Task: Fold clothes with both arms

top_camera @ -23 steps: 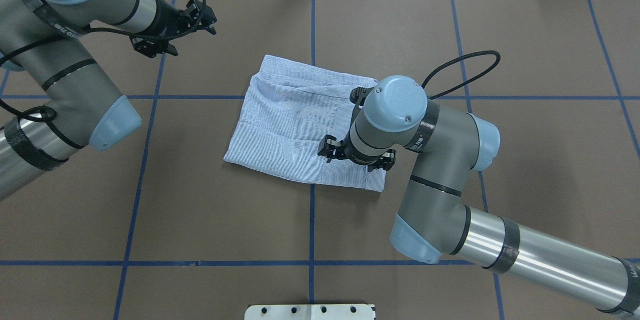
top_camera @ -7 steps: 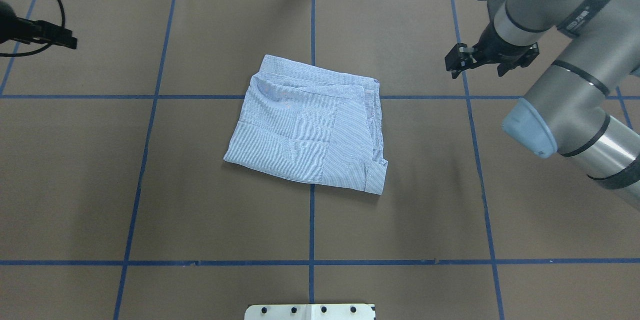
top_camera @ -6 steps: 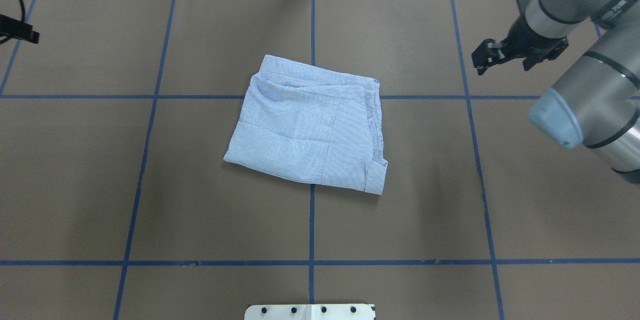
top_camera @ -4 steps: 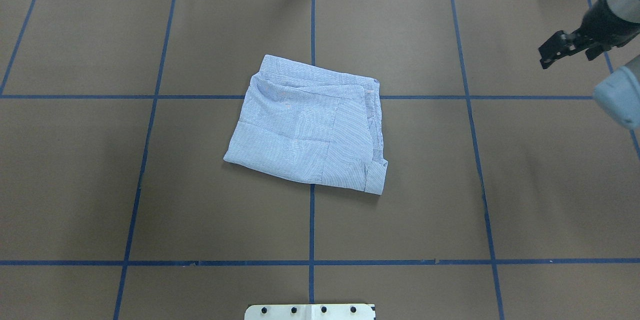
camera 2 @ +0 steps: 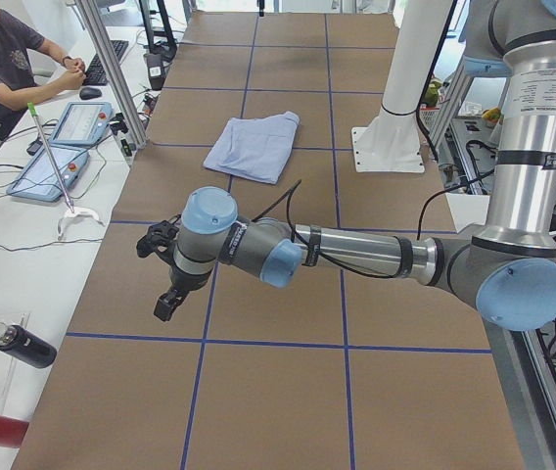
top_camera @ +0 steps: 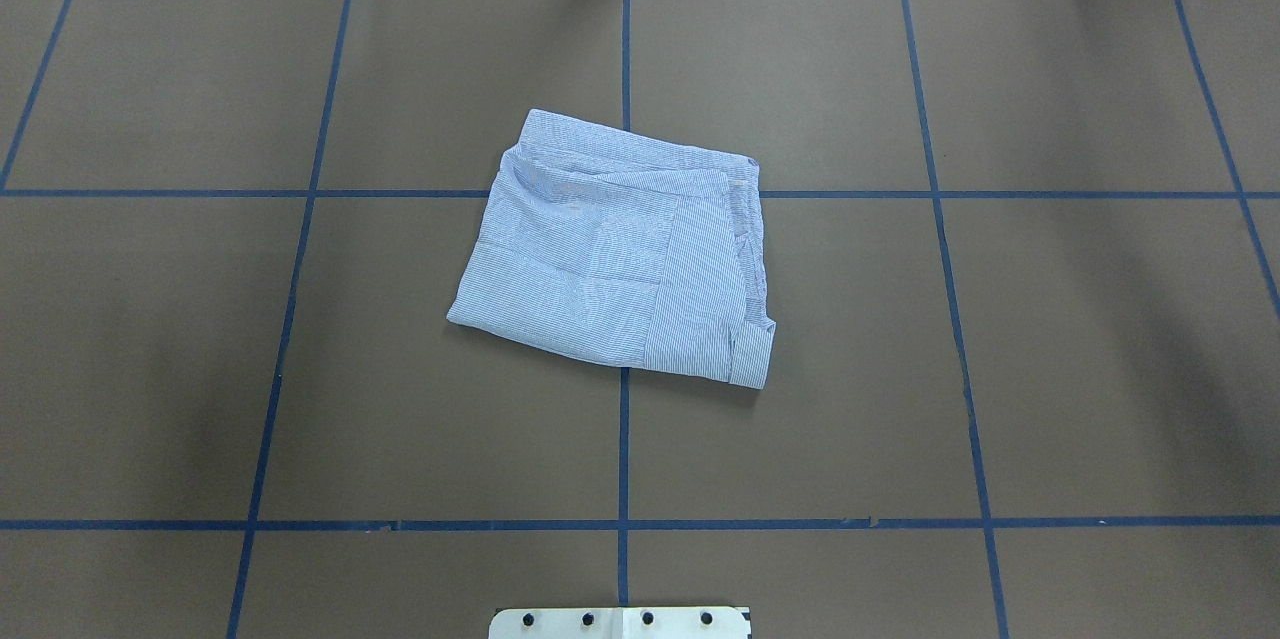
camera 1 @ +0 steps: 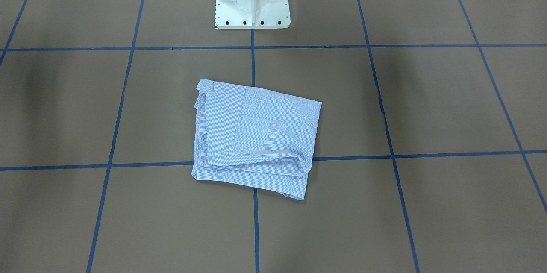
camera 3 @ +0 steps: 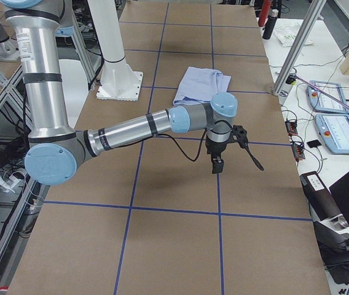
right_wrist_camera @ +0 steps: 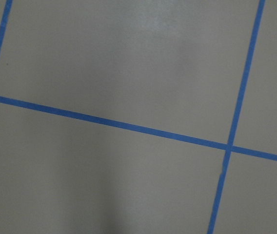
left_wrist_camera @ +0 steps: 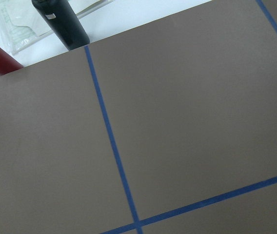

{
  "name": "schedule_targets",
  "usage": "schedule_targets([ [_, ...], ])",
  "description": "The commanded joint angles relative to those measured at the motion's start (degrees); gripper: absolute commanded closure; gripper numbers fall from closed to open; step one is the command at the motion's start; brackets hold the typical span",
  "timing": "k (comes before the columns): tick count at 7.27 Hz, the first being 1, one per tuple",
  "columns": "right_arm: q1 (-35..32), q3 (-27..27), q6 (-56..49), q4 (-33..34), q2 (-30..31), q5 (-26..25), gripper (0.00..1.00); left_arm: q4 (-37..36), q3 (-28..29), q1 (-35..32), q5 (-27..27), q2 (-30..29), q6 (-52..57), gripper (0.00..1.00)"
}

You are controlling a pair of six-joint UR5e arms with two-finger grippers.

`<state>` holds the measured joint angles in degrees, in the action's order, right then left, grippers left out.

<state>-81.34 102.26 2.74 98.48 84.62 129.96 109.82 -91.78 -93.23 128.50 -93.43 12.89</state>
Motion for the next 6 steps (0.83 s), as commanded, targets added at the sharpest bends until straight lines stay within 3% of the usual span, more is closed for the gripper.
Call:
schedule_targets([
  [1,-1.8,-1.6,-0.5,-0.1,1.8,0.1,0.0,0.0,2.8,-0.3,-0.2,1.2,1.2,0.0],
  [4,-2.3,-1.5,-1.0,-0.2,8.2,0.2,0.0,-3.3,-0.1,0.0,-5.6,3.7,0.6,0.0],
  [6,-3.5,-1.7,-0.8,-0.1,9.8,0.6,0.0,-14.8,-3.4,0.3,-5.2,3.2,0.3,0.0],
])
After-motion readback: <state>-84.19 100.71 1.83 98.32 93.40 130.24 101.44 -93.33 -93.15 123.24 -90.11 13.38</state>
